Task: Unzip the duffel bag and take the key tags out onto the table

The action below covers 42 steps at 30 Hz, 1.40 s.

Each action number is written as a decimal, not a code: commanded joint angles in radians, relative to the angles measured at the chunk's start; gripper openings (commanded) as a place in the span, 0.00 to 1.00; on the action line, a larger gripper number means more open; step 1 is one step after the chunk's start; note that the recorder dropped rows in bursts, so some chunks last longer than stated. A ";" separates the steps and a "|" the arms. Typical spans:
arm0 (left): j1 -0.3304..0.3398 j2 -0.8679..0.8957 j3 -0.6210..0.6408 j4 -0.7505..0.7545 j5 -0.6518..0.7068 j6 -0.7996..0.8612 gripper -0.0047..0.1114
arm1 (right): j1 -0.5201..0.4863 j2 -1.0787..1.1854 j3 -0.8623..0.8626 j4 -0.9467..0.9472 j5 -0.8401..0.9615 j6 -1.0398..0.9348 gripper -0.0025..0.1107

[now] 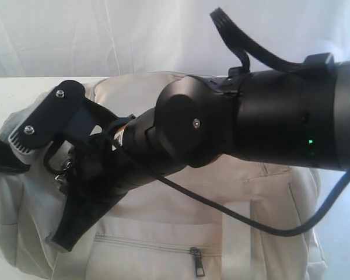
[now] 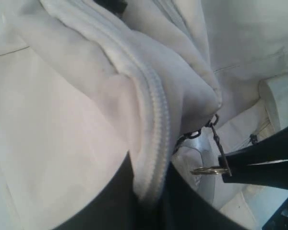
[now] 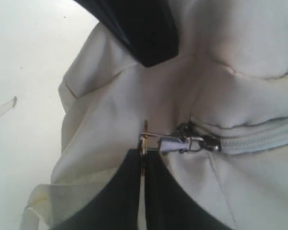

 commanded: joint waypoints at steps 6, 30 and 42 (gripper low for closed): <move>0.003 -0.020 -0.003 -0.065 0.023 0.013 0.04 | -0.003 -0.030 -0.010 -0.242 0.158 0.264 0.02; 0.003 -0.020 0.098 -0.041 -0.021 0.008 0.04 | -0.149 0.144 -0.301 -0.303 -0.086 0.419 0.02; 0.003 -0.020 0.098 -0.041 -0.029 0.001 0.04 | -0.233 0.323 -0.497 -0.303 -0.075 0.419 0.02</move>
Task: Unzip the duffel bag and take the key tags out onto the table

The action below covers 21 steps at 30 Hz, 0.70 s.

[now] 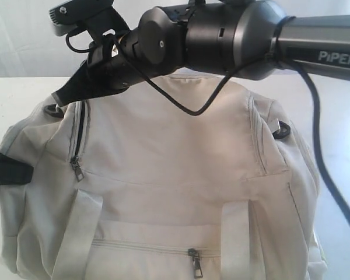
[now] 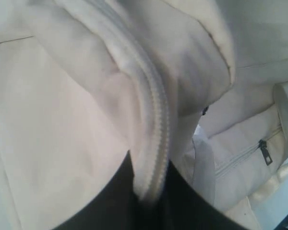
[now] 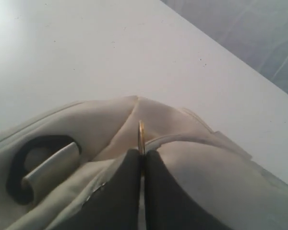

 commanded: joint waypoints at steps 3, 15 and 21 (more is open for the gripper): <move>0.002 -0.012 0.010 -0.008 0.044 -0.006 0.04 | -0.033 0.074 -0.085 -0.006 -0.020 0.004 0.02; 0.002 -0.012 0.010 0.009 0.033 -0.018 0.04 | -0.127 0.180 -0.275 -0.002 0.154 0.077 0.02; 0.002 -0.012 0.010 0.016 0.029 -0.018 0.04 | -0.164 0.180 -0.281 -0.006 0.217 0.149 0.02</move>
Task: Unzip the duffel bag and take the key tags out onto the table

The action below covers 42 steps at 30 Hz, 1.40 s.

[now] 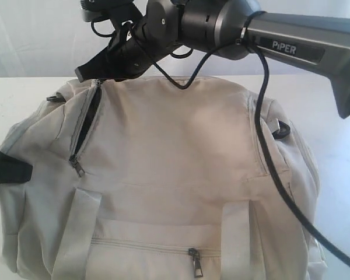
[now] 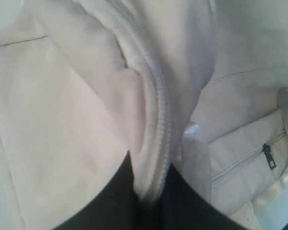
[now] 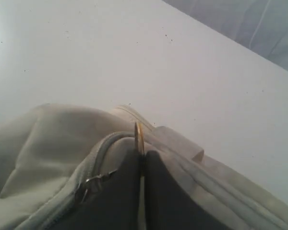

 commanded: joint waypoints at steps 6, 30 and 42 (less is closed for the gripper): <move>0.002 -0.012 0.010 0.017 0.036 -0.005 0.04 | -0.089 0.002 -0.010 -0.027 0.044 0.091 0.02; 0.002 -0.011 0.010 0.029 0.024 -0.007 0.04 | -0.198 0.002 -0.008 -0.073 0.209 0.088 0.02; 0.002 -0.011 0.010 0.031 -0.003 -0.007 0.04 | -0.199 0.002 -0.008 -0.005 0.253 0.047 0.02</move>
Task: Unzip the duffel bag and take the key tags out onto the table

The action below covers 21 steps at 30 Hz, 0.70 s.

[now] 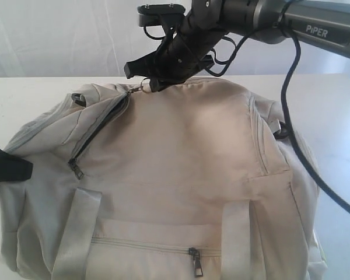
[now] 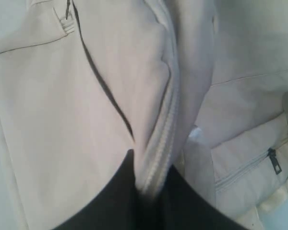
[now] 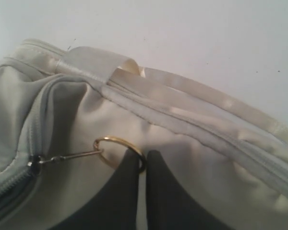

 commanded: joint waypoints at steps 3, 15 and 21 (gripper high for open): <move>0.002 -0.011 0.010 0.029 0.014 0.007 0.04 | -0.044 0.002 -0.002 0.044 -0.003 -0.129 0.02; 0.002 -0.012 -0.049 0.037 0.090 0.052 0.60 | -0.043 -0.002 -0.002 0.288 0.029 -0.327 0.02; 0.002 -0.012 -0.223 0.082 0.123 0.048 0.64 | -0.043 -0.030 -0.002 0.299 0.052 -0.392 0.02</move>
